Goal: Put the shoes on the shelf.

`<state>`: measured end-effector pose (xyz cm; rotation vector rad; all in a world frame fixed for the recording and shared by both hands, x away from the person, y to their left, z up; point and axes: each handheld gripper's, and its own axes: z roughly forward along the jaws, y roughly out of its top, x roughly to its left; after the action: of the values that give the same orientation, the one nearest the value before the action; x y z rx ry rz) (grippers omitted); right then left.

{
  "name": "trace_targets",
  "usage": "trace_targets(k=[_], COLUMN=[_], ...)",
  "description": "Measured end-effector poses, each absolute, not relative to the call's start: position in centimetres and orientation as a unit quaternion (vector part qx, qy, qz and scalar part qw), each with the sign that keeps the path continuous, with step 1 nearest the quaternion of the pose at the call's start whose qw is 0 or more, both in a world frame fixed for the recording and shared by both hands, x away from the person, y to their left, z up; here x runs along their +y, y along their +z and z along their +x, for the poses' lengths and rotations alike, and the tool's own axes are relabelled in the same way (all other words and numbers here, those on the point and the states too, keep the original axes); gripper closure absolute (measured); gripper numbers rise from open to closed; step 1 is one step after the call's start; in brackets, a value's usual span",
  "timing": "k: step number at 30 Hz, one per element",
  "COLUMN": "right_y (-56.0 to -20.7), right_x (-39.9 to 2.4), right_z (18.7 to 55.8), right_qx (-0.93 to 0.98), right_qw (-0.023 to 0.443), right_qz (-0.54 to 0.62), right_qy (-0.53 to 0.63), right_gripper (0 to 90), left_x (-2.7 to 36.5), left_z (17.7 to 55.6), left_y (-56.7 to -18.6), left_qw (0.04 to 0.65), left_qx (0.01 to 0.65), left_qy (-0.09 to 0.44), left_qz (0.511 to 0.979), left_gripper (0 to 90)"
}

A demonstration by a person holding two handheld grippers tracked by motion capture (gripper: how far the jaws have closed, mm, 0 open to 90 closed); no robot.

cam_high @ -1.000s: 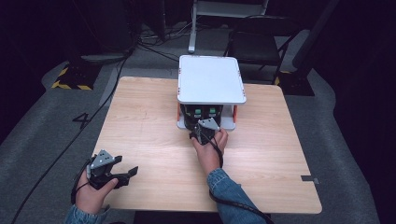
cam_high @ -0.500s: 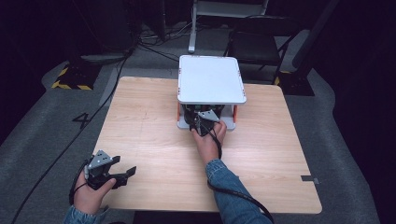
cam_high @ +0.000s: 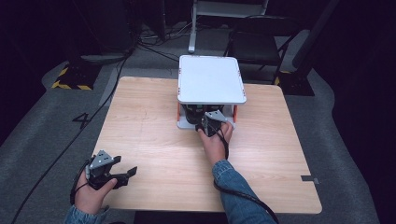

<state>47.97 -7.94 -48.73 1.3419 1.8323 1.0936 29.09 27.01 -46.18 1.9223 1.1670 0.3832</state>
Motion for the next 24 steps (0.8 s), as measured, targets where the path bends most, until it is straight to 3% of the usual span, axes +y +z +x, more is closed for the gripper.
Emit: trace_targets(k=[13, 24], right_y=[-42.7, -39.1], right_x=[-12.4, -18.8], right_z=[44.0, 41.1], right_qx=[0.693, 0.718], right_qw=[0.299, 0.289], right_qz=[0.466, 0.433], right_qy=[0.461, 0.463], right_gripper=[34.2, 31.4], left_x=[27.3, 27.6], left_z=[28.8, 28.7], left_y=[-46.1, -46.3], left_qw=[0.403, 0.397], left_qx=[0.47, 0.475], left_qy=[0.173, 0.18], left_qz=[0.766, 0.765], left_gripper=[21.3, 21.1])
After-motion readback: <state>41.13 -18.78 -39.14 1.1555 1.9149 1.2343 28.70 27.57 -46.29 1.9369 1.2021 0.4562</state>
